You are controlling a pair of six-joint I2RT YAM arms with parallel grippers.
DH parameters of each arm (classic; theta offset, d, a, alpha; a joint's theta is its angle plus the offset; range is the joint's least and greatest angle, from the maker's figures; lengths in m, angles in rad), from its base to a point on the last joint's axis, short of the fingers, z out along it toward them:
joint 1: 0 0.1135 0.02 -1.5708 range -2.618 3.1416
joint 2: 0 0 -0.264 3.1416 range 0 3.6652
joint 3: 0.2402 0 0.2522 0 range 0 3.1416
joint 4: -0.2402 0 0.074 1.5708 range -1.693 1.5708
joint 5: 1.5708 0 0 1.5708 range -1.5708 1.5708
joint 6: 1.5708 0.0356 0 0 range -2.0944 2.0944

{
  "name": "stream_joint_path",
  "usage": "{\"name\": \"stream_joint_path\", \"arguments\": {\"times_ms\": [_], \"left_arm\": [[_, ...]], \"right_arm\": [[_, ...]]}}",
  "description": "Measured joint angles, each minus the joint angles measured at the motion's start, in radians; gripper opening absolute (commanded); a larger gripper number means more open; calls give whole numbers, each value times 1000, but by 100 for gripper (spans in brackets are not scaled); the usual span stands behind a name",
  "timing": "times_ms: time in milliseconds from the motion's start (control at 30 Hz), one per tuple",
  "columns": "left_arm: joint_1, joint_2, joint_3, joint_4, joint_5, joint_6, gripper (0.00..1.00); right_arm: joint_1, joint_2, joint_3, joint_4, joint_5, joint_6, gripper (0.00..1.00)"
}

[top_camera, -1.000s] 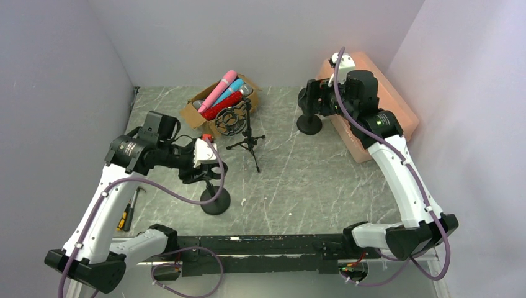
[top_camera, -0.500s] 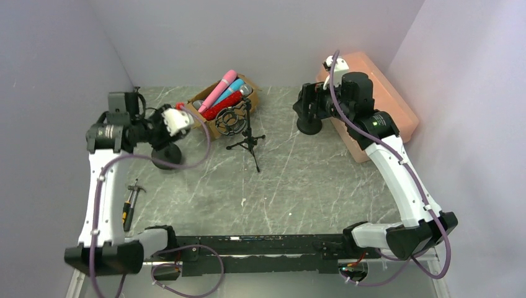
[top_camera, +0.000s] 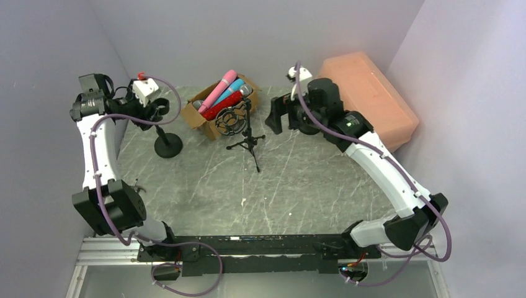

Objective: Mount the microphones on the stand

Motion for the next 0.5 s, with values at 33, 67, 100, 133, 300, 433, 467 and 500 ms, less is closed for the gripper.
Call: {"name": "stream_joint_path", "arguments": {"times_ms": [33, 67, 100, 133, 300, 433, 467, 500], "left_arm": [[9, 18, 9, 13, 15, 0, 94], [19, 29, 10, 32, 28, -10, 99], [31, 32, 7, 50, 37, -20, 99], [41, 31, -1, 70, 47, -29, 99], [61, -29, -60, 164, 54, -74, 99], [61, -69, -61, 218, 56, -137, 99], [61, -79, -61, 234, 58, -163, 99], [61, -86, -61, 250, 59, -191, 99]], "right_arm": [[22, 6, 0, 0, 1, 0, 100], [51, 13, 0, 1, 3, -1, 100], [68, 16, -1, 4, 4, -2, 100], [88, 19, -6, 14, 5, -3, 100], [108, 22, -76, 103, 18, -8, 98], [108, 43, -160, 185, 48, -19, 97], [108, 48, -181, 208, 51, -21, 96], [108, 54, -206, 234, 55, -23, 96]]}}
